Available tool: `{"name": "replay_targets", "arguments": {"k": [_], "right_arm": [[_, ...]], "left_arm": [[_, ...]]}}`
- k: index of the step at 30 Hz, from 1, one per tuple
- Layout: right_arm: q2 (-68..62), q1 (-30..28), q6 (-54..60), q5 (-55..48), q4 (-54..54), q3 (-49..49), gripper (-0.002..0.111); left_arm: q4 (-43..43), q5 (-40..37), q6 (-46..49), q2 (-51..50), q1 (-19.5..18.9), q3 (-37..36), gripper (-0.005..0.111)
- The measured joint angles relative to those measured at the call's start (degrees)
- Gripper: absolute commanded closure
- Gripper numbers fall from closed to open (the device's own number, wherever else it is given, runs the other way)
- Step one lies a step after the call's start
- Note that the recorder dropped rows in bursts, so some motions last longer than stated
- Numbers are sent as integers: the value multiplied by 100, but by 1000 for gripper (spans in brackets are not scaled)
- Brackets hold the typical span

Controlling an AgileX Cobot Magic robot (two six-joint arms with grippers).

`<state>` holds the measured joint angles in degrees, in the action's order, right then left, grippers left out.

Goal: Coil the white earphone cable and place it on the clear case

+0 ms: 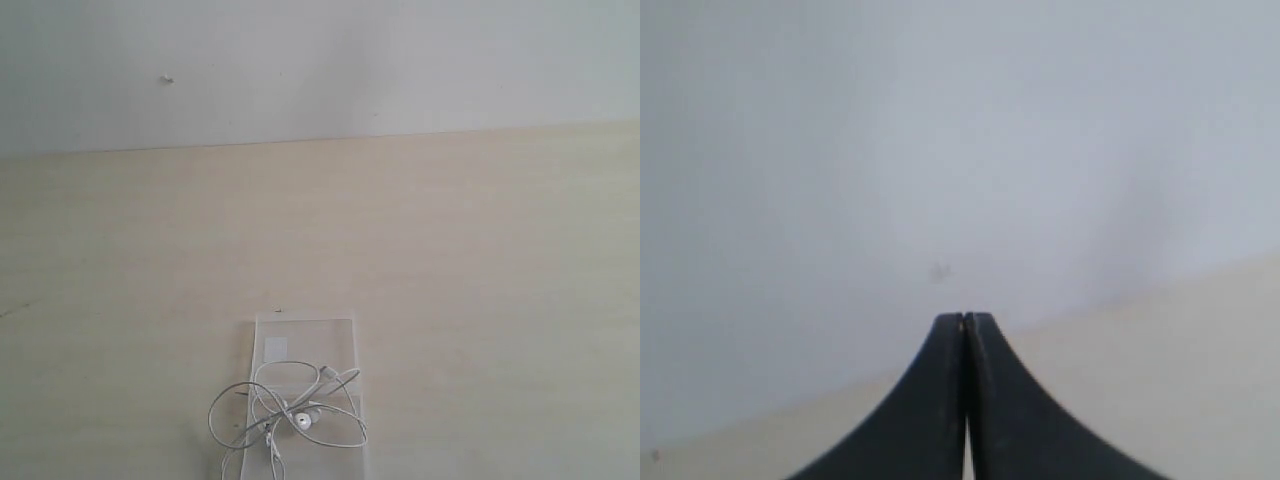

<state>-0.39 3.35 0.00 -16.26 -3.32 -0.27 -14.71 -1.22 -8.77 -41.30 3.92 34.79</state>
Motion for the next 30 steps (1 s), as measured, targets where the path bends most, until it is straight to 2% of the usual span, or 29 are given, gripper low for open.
{"name": "replay_targets", "arguments": {"k": [4, 10, 12, 15, 21, 24, 30], "right_arm": [[0, 0, 0, 0, 0, 0, 108], [0, 0, 0, -22, 0, 0, 108], [0, 0, 0, -22, 0, 0, 108], [0, 0, 0, -22, 0, 0, 108], [0, 0, 0, -33, 0, 0, 108], [0, 0, 0, -33, 0, 0, 108], [0, 0, 0, -43, 0, 0, 108]], "left_arm": [[0, -345, -122, 1399, -88, 0, 107], [-12, -2782, -639, 2584, -105, -69, 107], [-12, -3100, -714, 2753, -105, -246, 107], [-12, -3011, -771, 2915, -117, -672, 107], [-12, -1627, -920, 3533, -407, -1974, 107], [-12, -1185, -1096, 3955, -575, -2576, 107], [-12, -1032, -1561, 4094, -907, -3335, 107]]}}
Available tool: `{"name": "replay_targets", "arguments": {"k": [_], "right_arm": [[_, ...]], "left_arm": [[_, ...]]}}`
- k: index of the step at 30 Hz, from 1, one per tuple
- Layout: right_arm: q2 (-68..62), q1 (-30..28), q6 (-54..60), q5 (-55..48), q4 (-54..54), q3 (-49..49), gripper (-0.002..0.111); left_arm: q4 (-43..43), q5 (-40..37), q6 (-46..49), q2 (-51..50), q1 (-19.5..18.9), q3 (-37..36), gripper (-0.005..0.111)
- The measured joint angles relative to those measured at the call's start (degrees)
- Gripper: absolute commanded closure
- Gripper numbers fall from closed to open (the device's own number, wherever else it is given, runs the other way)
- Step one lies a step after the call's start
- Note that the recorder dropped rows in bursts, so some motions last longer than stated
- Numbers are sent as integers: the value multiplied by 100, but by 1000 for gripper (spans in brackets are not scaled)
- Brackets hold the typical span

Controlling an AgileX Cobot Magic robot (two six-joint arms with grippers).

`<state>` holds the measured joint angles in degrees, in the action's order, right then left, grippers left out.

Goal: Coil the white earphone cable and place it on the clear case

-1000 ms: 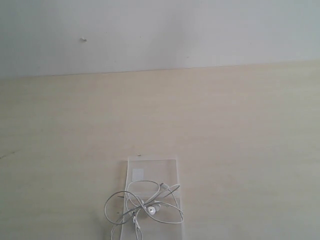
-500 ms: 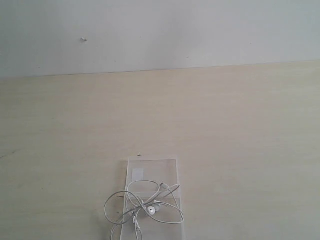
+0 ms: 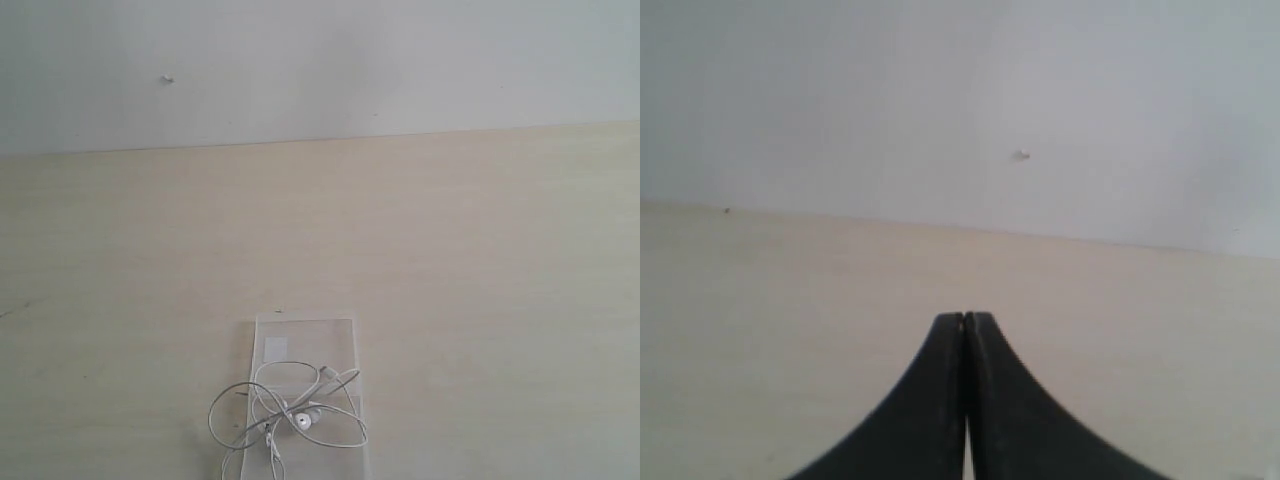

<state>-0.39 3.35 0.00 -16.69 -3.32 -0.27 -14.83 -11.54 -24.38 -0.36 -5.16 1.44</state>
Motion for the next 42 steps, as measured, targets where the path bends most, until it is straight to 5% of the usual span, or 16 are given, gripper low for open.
{"name": "replay_targets", "arguments": {"k": [14, 30, 42], "right_arm": [[0, 0, 0, 0, 0, 0, 108], [0, 0, 0, 0, 0, 0, 108], [0, 0, 0, 0, 0, 0, 108]], "left_arm": [[-481, -430, 577, 0, -42, -133, 107], [829, -942, 2067, 0, -42, -145, 107], [1483, -942, 2233, 0, -42, -145, 107]]}}
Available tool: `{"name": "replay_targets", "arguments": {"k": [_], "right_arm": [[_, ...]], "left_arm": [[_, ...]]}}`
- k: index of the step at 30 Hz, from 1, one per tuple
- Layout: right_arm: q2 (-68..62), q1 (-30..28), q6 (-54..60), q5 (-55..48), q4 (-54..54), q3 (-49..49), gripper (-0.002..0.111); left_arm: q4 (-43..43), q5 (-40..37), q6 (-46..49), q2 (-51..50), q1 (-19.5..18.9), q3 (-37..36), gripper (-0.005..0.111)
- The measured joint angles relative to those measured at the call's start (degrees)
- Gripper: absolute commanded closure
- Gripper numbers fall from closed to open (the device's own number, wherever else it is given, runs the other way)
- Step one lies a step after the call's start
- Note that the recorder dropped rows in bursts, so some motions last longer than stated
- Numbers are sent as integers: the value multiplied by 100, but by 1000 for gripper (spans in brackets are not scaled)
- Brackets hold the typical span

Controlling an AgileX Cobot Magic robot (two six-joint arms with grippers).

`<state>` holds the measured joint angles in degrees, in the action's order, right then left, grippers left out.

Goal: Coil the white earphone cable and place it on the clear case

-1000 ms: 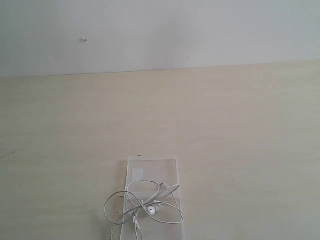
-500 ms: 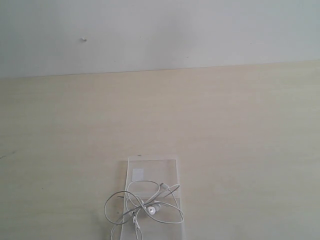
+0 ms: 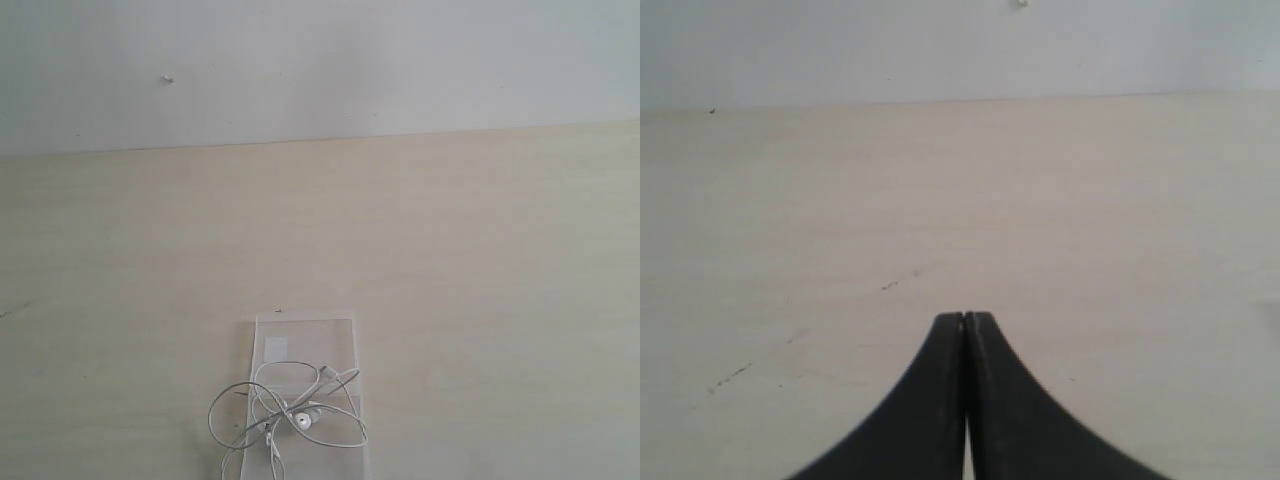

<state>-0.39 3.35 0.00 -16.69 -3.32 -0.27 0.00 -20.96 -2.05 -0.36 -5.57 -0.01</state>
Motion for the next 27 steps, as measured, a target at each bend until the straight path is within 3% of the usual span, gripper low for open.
{"name": "replay_targets", "arguments": {"k": [27], "right_arm": [[0, 0, 0, 0, 0, 0, 108]], "left_arm": [[149, 0, 11, 0, 0, 0, 107]]}}
